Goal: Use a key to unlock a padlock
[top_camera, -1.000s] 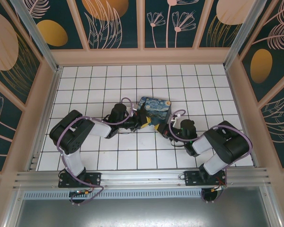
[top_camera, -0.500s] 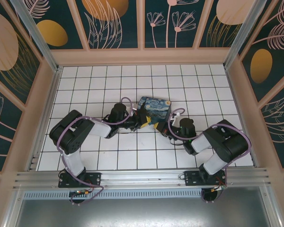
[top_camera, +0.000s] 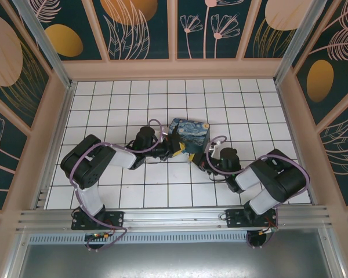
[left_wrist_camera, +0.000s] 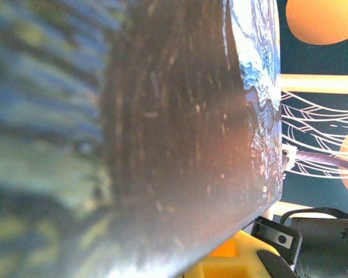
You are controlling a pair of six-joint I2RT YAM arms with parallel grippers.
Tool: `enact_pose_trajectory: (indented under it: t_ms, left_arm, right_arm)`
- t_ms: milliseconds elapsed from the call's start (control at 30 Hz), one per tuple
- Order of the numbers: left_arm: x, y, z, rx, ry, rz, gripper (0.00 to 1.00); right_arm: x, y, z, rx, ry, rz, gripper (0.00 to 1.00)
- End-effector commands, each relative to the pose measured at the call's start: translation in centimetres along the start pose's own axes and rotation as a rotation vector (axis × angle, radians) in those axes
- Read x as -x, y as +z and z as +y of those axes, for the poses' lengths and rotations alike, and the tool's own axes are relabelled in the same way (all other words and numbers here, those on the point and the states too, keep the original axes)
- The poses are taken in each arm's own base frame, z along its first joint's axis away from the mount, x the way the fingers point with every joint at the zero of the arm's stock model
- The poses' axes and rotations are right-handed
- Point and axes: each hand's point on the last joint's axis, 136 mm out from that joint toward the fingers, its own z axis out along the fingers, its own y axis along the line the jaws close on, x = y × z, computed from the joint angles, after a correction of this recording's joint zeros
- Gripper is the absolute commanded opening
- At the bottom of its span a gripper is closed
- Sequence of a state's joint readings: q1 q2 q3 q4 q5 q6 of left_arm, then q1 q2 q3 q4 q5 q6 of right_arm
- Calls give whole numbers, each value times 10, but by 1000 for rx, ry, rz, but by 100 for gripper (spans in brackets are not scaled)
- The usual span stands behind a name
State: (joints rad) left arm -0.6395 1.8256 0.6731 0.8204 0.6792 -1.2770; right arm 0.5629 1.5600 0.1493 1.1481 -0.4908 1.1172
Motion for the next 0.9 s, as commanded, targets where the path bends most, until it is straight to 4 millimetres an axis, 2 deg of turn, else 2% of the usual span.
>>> enact_pose_trajectory:
  t_ms: [0, 467, 867]
  left_arm:
    - [5, -2, -17, -56, 44, -16, 0]
    - [4, -3, -14, -52, 42, -15, 0]
    - [2, -4, -16, -58, 44, -14, 0]
  right_arm:
    - [-2, -4, 2, 7, -9, -8, 0]
    - [9, 5, 26, 44, -37, -19, 0]
    - [14, 12, 27, 50, -34, -23, 0]
